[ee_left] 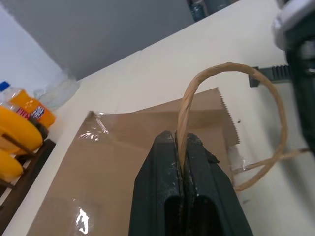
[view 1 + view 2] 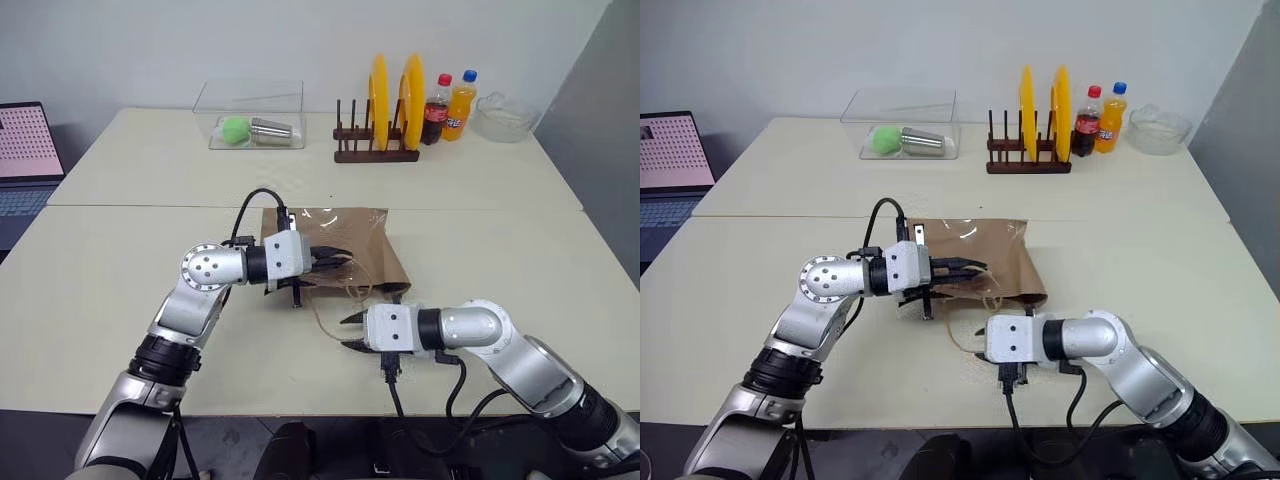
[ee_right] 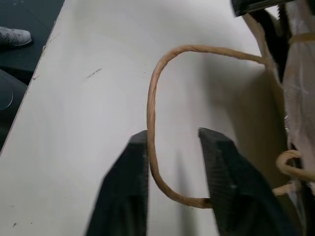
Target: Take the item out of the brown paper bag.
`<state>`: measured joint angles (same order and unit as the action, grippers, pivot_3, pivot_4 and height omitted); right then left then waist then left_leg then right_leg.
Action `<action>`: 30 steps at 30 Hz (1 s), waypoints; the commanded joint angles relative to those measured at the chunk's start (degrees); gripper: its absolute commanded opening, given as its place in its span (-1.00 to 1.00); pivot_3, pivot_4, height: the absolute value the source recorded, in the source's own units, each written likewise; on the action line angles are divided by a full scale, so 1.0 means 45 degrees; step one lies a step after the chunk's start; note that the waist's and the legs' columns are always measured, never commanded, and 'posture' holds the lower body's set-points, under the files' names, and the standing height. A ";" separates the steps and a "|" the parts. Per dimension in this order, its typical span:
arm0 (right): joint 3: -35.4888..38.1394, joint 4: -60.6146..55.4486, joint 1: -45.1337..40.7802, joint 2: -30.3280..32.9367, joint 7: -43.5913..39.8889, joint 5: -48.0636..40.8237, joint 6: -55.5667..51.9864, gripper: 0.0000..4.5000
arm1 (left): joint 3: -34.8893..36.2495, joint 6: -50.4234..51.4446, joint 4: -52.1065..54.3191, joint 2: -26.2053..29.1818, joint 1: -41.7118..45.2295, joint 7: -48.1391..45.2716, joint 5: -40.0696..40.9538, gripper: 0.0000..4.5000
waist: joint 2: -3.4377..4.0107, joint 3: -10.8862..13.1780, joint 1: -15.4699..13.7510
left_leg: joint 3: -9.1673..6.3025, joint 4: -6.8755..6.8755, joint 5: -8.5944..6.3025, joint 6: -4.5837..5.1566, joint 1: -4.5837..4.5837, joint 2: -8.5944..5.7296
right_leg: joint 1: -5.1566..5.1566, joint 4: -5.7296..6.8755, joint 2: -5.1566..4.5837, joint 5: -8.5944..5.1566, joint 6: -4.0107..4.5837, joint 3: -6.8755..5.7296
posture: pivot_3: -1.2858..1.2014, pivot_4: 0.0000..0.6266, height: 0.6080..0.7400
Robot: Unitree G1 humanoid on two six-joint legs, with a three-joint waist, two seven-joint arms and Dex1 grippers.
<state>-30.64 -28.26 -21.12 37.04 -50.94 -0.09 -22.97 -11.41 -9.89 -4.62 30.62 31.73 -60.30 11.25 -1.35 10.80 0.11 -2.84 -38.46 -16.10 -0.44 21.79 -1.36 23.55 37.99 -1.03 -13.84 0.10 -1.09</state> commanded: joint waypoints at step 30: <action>0.0217 0.1924 0.0289 -0.1274 0.0222 0.2257 0.2663 -0.91 | 0.2367 0.6429 -0.0700 -0.1179 0.4730 0.2398 0.1573 -1.00 | -0.0003 -0.0003 0.0019 | -0.0004 -0.0057 0.0036 -0.0067 0.0010 -0.0007 | -0.0003 0.0020 -0.0001 0.0001 0.0000 0.0008 | 0.03 -0.52 1.00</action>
<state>-32.36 -17.29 -19.24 31.67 -50.35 11.95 -10.50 -1.83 19.06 -11.43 24.11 53.40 -48.06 16.75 -1.37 10.79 0.19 -2.86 -38.72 -15.94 -0.75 21.83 -1.39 23.53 38.09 -1.03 -13.84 0.10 -1.05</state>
